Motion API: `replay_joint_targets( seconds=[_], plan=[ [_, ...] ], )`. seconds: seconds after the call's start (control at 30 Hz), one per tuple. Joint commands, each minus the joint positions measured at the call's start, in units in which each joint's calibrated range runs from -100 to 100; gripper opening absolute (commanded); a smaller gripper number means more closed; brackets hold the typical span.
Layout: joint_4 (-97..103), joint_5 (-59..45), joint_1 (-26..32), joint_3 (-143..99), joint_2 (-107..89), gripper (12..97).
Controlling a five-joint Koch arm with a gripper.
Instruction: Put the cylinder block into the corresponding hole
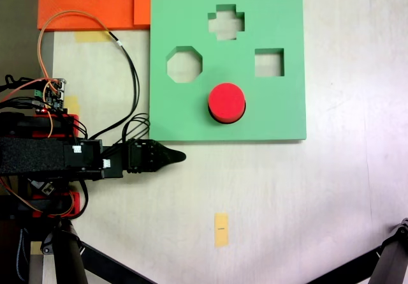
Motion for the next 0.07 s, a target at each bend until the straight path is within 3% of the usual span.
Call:
replay_joint_targets(
  seconds=[0.0,0.03],
  plan=[
    [-5.52,0.34,-0.2,-0.98,-0.41,48.6],
    [-5.52,0.34,-0.2,-0.98,-0.41,48.6]
  ],
)
